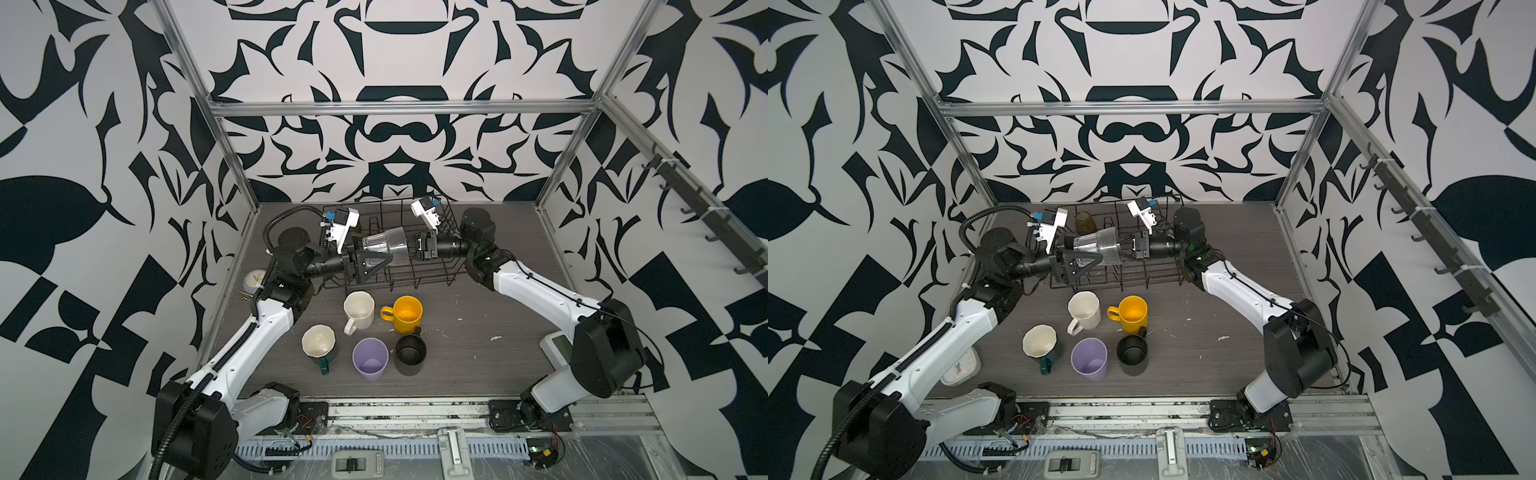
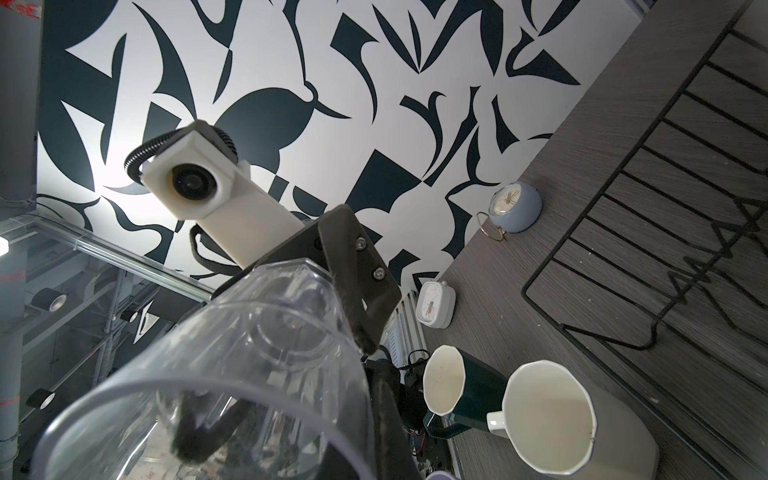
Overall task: Load the cups into the dish rack
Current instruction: 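Close the left gripper on the clear cup held by the right gripper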
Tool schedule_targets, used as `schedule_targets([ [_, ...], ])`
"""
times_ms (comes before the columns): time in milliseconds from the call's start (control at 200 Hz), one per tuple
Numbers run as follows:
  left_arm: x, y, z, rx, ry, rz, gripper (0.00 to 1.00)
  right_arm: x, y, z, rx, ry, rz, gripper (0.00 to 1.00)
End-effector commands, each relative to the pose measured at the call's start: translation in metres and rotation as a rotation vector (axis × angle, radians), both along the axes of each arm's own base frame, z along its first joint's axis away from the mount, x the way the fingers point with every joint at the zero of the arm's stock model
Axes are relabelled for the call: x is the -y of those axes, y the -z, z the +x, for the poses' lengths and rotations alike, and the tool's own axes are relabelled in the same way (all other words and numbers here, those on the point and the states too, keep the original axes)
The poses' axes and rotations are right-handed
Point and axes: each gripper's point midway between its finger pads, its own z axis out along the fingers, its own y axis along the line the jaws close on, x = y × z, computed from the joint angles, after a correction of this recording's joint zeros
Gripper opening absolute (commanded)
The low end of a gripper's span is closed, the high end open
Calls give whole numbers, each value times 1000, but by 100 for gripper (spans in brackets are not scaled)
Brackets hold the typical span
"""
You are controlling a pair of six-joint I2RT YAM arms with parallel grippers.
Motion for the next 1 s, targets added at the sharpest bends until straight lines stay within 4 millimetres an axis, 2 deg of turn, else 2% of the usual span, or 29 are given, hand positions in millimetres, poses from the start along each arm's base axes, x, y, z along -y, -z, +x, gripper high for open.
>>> schedule_targets([
  [0, 2, -20, -16, 89, 56, -21, 12, -1, -22, 10, 53, 64, 47, 0],
  [95, 2, -22, -17, 96, 50, -23, 0, 0, -22, 11, 52, 67, 48, 0],
  [445, -2, -31, -20, 131, 21, -31, 0, -1, -22, 12, 43, 69, 49, 0],
  [810, -5, -35, -26, 178, 14, -33, 0, -1, -20, 14, 33, 80, 44, 20],
  [995, -6, -35, -27, 199, 4, -27, 0, -1, -20, 16, 29, 87, 42, 25],
])
